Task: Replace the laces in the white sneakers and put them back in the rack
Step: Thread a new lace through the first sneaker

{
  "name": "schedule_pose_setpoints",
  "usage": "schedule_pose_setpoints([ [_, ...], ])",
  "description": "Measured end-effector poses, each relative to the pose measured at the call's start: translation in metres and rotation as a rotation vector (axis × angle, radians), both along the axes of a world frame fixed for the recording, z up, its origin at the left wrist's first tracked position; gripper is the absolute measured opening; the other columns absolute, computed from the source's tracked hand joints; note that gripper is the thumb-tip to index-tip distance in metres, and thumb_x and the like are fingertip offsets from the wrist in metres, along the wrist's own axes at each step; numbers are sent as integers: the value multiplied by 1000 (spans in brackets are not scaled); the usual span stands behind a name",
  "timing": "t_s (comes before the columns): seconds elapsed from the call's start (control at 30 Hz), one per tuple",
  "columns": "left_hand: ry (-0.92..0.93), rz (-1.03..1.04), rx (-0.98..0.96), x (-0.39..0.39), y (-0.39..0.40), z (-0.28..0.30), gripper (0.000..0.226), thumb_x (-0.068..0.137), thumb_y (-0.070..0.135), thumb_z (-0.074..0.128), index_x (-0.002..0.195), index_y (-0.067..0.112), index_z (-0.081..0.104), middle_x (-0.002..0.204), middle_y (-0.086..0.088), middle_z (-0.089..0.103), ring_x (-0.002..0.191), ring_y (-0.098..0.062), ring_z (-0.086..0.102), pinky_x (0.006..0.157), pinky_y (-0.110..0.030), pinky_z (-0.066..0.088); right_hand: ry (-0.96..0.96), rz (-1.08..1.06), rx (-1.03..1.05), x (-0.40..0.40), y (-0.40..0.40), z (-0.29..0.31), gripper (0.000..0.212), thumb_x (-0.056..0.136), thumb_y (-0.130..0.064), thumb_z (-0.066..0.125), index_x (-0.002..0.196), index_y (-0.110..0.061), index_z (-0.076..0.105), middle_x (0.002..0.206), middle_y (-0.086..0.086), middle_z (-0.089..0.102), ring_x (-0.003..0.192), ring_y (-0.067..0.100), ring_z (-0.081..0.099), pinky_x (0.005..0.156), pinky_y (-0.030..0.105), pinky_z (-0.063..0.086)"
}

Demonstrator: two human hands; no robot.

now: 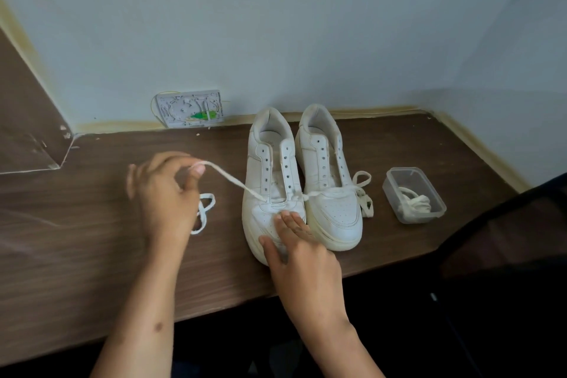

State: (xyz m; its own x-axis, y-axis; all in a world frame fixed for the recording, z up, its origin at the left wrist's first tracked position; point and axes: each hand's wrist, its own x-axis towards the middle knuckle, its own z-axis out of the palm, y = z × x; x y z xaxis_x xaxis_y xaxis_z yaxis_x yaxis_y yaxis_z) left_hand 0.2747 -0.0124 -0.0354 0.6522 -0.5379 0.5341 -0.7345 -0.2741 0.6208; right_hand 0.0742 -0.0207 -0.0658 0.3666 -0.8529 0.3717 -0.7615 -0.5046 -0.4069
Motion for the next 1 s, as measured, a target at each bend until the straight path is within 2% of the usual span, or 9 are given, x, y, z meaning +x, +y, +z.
schedule_pose_setpoints([
  [0.1,98,-346,26,-8,-6,-2,37,79,38,76,112,22,72,118,9,61,111,-14,54,100,-25,36,3,-19,-9,0,0,-1,40,82,-44,61,113,-22,73,120,-9,69,118,5,60,72,23,57],
  [0.23,-125,-583,137,-22,-12,-5,41,75,57,69,104,29,74,117,11,63,111,-12,55,112,-44,31,19,26,26,-1,-1,4,43,89,-45,55,123,-23,67,131,-8,63,128,4,52,83,25,55],
  [0.3,-157,-589,139,-30,-14,-7,24,75,48,71,88,28,75,100,15,67,99,-8,59,114,-38,27,16,54,60,-2,-2,5,44,92,-45,52,129,-24,63,137,-10,58,133,1,45,89,26,52],
  [0.37,-188,-557,118,-33,-15,-9,10,78,35,76,79,27,72,90,17,66,88,-7,61,114,-38,28,7,29,16,-1,-1,6,42,89,-46,54,124,-25,67,131,-11,63,128,1,50,83,23,54],
  [0.53,-154,-339,-131,-20,-9,-2,10,88,10,70,80,14,66,86,8,64,78,-9,55,107,-46,39,8,-22,-60,-1,0,4,37,80,-50,61,109,-31,74,116,-16,70,114,-3,60,64,16,54],
  [0.63,-40,-292,-73,-14,-5,0,7,85,18,72,81,18,67,83,15,60,78,-1,50,94,-52,46,22,-28,-90,-1,-2,8,35,81,-50,59,106,-32,74,113,-17,71,110,-4,62,62,14,53],
  [0.77,-46,-462,73,-10,-7,-6,33,84,49,66,112,32,64,102,18,64,99,-5,58,112,-46,25,-14,-11,-110,-8,-12,20,16,90,-41,57,90,-31,70,92,-16,72,73,5,68,46,24,48],
  [0.83,-108,-553,133,-14,-9,-8,42,82,62,59,111,32,68,105,18,63,99,-3,57,112,-42,26,-71,-21,-144,-10,-19,24,10,92,-34,60,87,-28,66,85,-12,66,62,10,63,43,27,45],
  [1.0,-120,-613,153,-30,-16,-14,19,87,37,64,80,19,65,80,14,61,73,-5,58,115,-33,30,-51,-79,-174,-3,-35,14,26,91,-23,67,116,-15,64,115,1,62,88,23,60,67,36,52],
])
